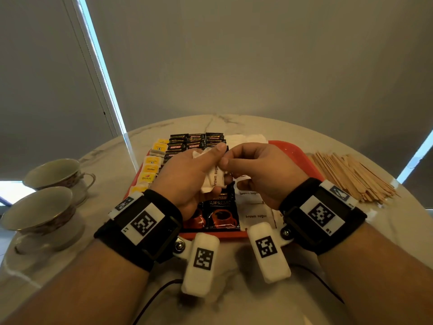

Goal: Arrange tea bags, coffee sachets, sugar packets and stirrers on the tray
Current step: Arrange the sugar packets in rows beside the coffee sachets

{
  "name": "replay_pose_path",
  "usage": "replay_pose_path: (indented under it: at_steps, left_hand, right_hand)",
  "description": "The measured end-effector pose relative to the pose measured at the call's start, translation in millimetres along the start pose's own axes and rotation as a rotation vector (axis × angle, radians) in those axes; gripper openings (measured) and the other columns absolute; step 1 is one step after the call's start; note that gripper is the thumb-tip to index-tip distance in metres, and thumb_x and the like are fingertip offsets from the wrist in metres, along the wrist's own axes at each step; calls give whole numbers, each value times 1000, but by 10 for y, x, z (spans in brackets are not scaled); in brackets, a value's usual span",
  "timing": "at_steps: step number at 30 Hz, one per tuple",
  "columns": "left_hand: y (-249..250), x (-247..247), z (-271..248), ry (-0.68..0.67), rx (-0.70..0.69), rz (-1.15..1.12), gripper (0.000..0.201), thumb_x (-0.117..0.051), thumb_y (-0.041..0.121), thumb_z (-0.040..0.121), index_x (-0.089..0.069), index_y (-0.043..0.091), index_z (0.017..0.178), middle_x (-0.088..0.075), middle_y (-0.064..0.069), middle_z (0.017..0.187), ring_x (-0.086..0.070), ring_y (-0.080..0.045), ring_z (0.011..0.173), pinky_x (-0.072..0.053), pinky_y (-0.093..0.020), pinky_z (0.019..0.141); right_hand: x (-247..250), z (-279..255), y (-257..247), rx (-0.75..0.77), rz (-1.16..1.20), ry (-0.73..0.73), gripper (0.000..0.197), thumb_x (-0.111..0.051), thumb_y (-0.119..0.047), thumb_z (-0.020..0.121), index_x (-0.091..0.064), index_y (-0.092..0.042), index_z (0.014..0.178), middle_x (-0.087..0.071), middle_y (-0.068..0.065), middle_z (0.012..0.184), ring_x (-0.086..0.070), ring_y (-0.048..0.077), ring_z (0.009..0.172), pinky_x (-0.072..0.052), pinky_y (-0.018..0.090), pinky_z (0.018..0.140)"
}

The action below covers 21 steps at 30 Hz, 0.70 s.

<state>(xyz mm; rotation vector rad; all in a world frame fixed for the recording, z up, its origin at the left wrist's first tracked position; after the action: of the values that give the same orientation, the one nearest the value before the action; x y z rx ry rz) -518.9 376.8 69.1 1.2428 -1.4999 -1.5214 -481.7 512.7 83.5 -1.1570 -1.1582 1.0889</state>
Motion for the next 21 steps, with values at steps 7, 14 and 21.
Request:
replay_pose_path:
  at_steps: [7, 14, 21]
  left_hand:
    - [-22, 31, 31, -65, 2, 2, 32, -75, 12, 93, -48, 17, 76, -79, -9, 86, -75, -16, 68, -53, -22, 47]
    - [10, 47, 33, 6, -56, -49, 29, -76, 4, 90, -68, 13, 116, -76, -8, 102, -69, -14, 76, -52, -22, 51]
    - [26, 19, 11, -13, -83, -47, 37, -85, 28, 76, -72, 16, 108, -78, 0, 94, -69, -8, 75, -51, -22, 54]
  right_hand:
    - [202, -12, -2, -11, 224, 158, 9, -71, -8, 92, -65, -3, 96, -76, 11, 81, -73, 21, 70, -58, 30, 59]
    - [113, -32, 32, -44, 196, 30, 30, -77, -18, 83, -68, -4, 108, -73, 9, 88, -68, 19, 77, -60, 32, 66]
    - [102, -21, 77, -58, 296, 41, 30, -75, -10, 84, -63, -2, 110, -73, 13, 91, -70, 22, 78, -60, 32, 69]
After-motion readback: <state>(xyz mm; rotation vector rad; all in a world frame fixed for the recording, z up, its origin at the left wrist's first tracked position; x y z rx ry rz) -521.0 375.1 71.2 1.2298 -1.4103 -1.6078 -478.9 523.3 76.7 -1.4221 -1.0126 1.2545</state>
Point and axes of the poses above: each hand's wrist, its own z-axis towards the middle knuckle, its own x-axis out of the back of the hand, y = z × x, the point moved 7 cm from there along z, towards the middle knuckle
